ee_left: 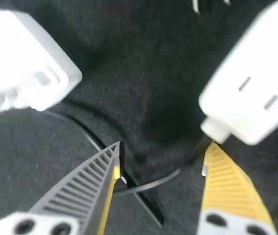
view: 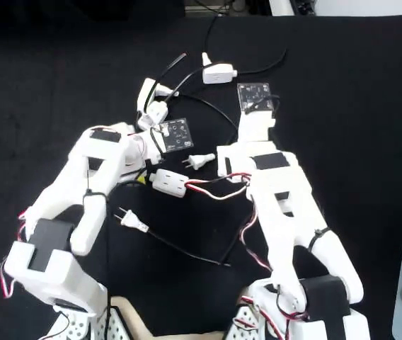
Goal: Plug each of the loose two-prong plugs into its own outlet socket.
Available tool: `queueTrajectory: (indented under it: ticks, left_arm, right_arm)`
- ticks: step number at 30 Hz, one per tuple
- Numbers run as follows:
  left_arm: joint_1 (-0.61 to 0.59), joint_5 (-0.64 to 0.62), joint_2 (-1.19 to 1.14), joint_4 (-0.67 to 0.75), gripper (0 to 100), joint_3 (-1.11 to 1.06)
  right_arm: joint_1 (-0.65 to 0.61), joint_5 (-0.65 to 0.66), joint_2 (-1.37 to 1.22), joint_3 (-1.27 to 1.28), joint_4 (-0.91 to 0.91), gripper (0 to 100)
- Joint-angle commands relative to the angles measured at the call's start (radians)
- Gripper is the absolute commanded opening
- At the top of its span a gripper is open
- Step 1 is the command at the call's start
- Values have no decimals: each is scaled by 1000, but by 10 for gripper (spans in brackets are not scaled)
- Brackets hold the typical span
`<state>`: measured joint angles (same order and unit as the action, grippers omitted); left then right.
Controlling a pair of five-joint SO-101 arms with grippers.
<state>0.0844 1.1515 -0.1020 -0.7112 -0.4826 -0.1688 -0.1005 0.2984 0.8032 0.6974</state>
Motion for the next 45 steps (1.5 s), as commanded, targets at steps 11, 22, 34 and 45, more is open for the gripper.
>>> queueTrajectory:
  ticks: [11, 22, 34, 45]
  left_arm:
    - [-28, 5, -66, -160, 27, 47]
    - [-82, -198, 61, -430, 29, 47]
    - [-41, -582, 61, -471, 69, -4]
    - [-31, -736, 74, -477, 216, 18]
  right_arm:
    - [9, -9, 35, -2, -18, 234]
    - [11, -9, 35, -2, -17, 234]
    - [9, -9, 35, 8, -18, 234]
    - [9, -89, 35, 10, -18, 237]
